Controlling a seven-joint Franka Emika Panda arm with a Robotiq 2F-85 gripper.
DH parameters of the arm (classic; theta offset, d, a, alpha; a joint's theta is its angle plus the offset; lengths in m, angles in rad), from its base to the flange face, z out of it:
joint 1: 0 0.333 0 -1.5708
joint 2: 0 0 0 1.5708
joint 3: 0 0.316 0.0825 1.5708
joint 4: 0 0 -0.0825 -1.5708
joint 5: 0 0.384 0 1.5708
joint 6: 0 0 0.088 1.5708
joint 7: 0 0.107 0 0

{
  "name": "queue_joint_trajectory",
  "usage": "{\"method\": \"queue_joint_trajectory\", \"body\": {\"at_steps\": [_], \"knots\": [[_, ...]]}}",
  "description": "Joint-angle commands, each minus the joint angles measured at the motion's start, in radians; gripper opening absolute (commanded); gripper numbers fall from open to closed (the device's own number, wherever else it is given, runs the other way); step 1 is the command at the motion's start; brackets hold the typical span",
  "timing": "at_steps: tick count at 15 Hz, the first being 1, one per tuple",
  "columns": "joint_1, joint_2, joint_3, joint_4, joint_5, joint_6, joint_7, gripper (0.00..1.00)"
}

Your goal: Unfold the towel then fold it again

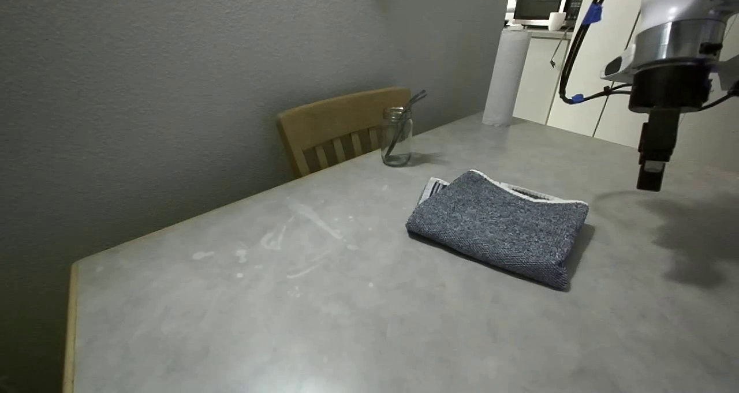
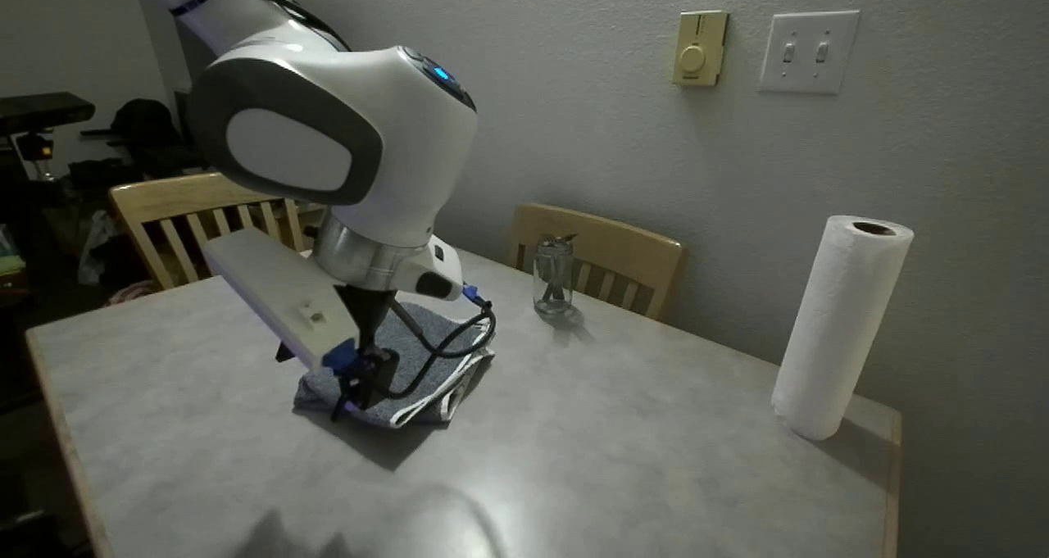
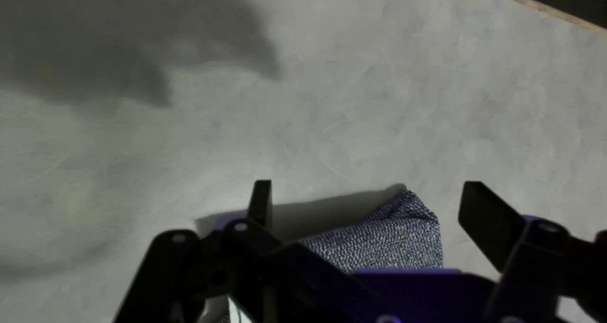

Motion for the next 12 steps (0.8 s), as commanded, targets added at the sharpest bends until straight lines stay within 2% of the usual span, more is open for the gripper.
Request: {"method": "queue_joint_trajectory", "body": {"at_steps": [1, 7, 12], "knots": [[-0.027, 0.077, 0.043, 0.05, 0.04, 0.001, -0.01, 1.0], [-0.03, 0.201, 0.092, 0.159, 0.025, 0.002, 0.023, 1.0], [-0.044, 0.231, 0.084, 0.192, -0.035, -0.004, 0.101, 1.0]]}}
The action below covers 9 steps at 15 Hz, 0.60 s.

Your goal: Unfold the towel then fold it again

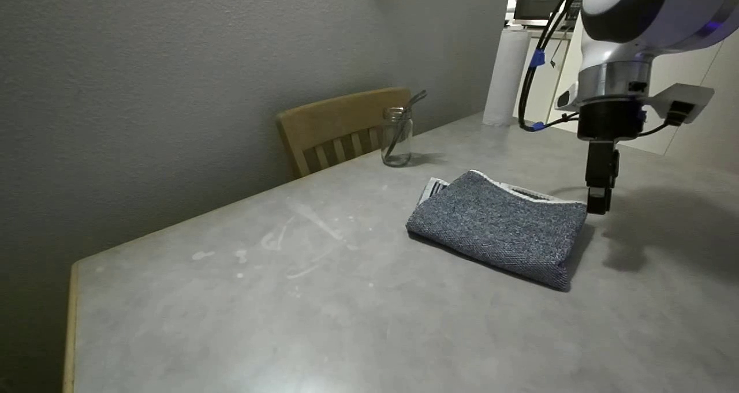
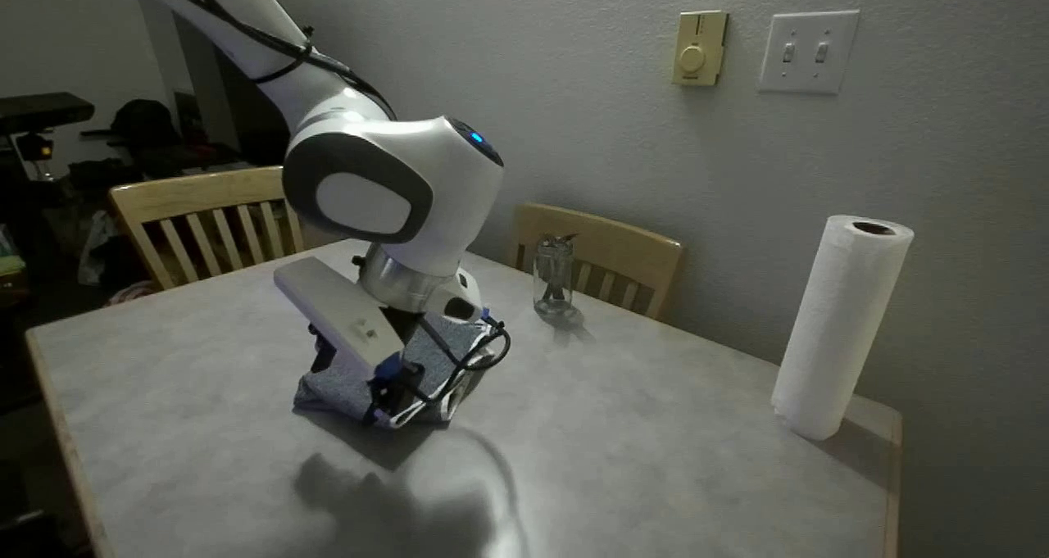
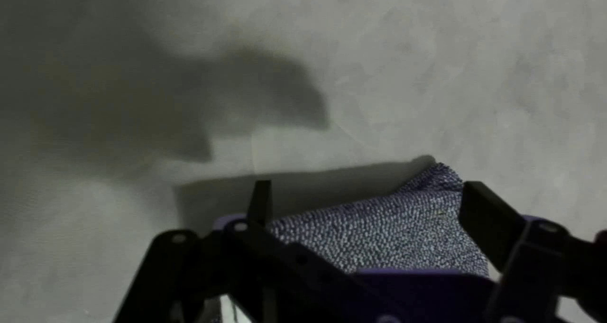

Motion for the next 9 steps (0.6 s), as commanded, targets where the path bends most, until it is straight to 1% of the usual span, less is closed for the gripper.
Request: {"method": "queue_joint_trajectory", "body": {"at_steps": [1, 4, 7, 9], "knots": [[-0.04, 0.018, 0.007, 0.025, -0.053, -0.008, 0.06, 1.0], [-0.067, 0.017, 0.008, 0.02, -0.066, 0.011, 0.069, 1.0], [-0.104, 0.041, 0.034, 0.03, 0.012, 0.044, 0.03, 1.0], [-0.129, 0.061, 0.058, 0.043, 0.087, 0.062, 0.002, 1.0]]}}
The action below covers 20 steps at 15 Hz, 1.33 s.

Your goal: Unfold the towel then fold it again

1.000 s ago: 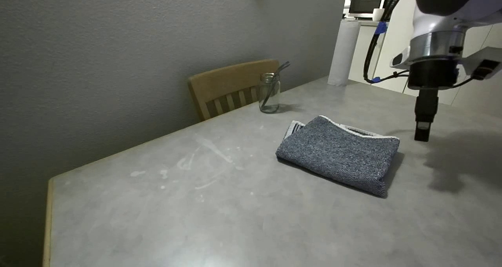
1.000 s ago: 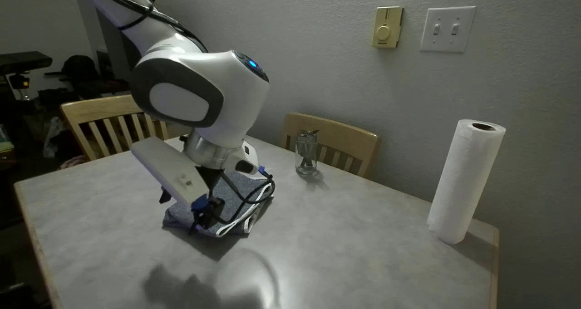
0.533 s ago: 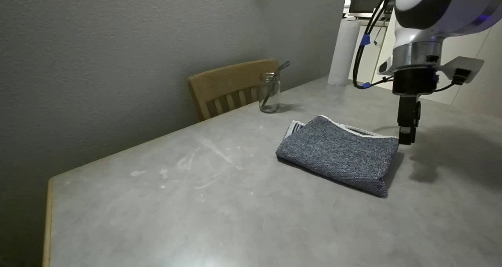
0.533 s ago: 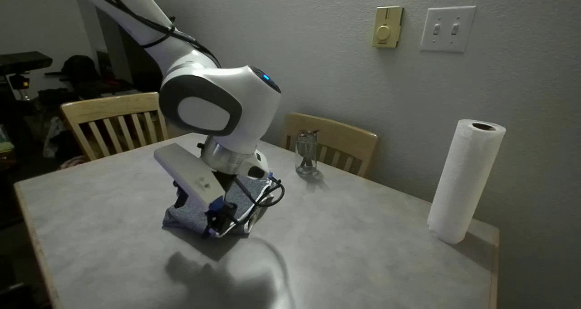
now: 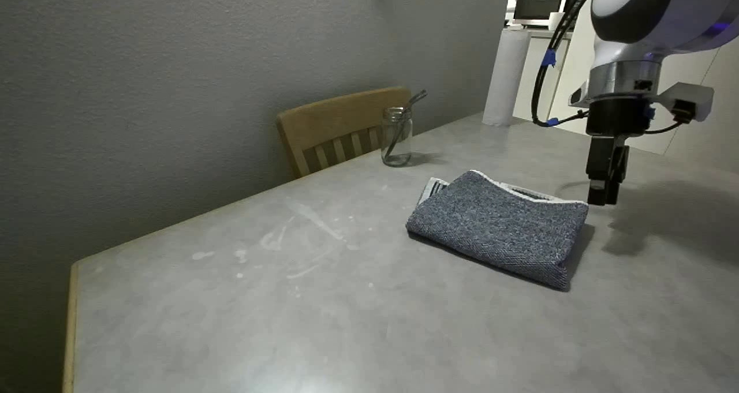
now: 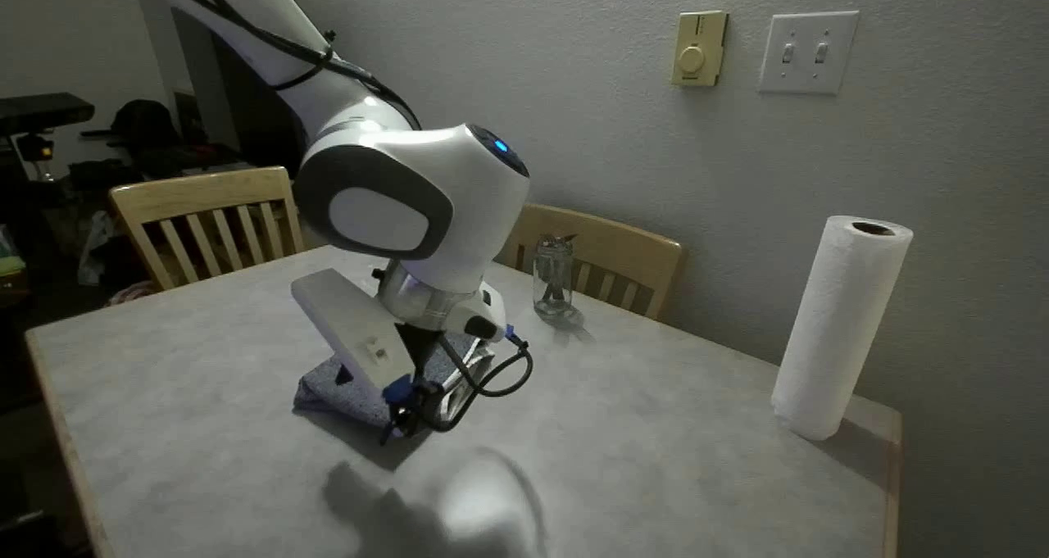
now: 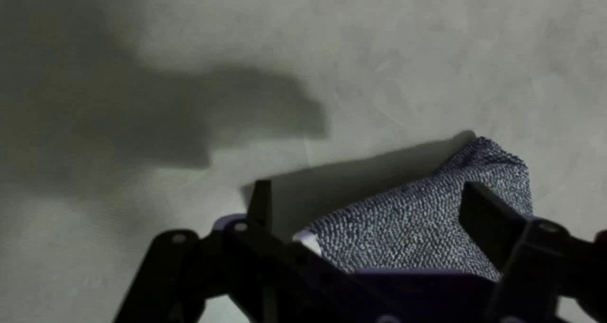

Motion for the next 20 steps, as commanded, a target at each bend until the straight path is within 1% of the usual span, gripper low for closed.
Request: {"method": "queue_joint_trajectory", "body": {"at_steps": [1, 4, 7, 12, 15, 20], "knots": [[-0.063, 0.055, 0.057, 0.039, 0.127, 0.036, -0.065, 1.0], [-0.078, 0.084, 0.077, 0.061, 0.202, 0.041, -0.103, 1.0], [-0.08, 0.1, 0.078, 0.075, 0.228, 0.043, -0.119, 1.0], [-0.079, 0.108, 0.074, 0.074, 0.232, 0.048, -0.117, 1.0], [-0.071, 0.121, 0.064, 0.07, 0.208, 0.051, -0.095, 1.0], [-0.075, 0.148, 0.066, 0.076, 0.204, 0.059, -0.09, 1.0]]}}
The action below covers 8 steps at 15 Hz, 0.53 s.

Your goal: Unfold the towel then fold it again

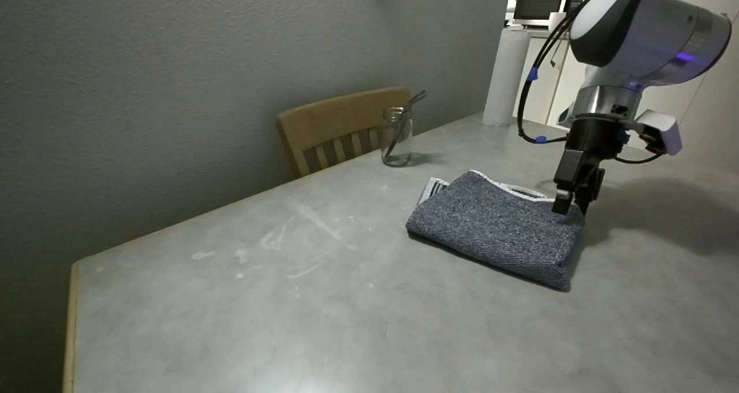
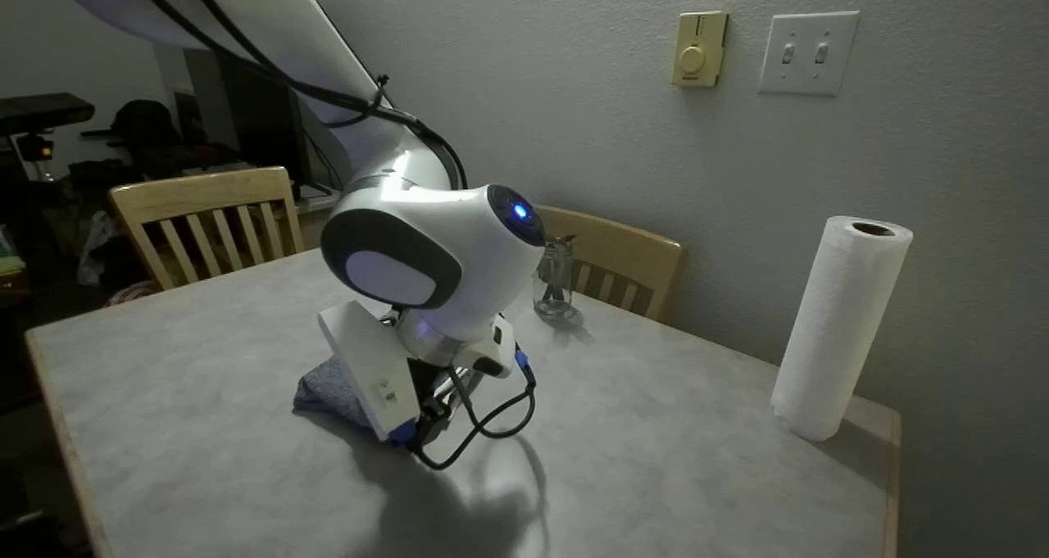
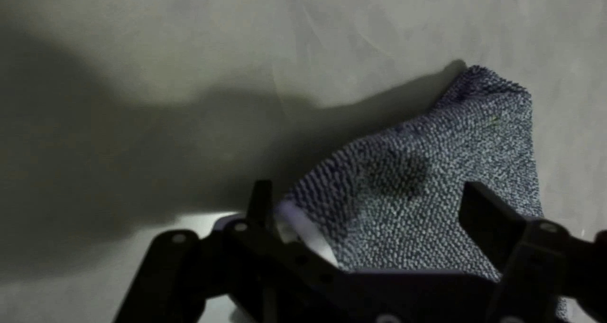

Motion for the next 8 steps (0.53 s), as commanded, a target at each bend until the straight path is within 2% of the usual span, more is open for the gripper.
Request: {"method": "queue_joint_trajectory", "body": {"at_steps": [1, 8], "knots": [[-0.014, 0.035, 0.005, 0.017, -0.016, 0.001, 0.005, 1.0], [-0.02, 0.044, 0.011, 0.031, -0.021, -0.011, 0.004, 1.0]]}}
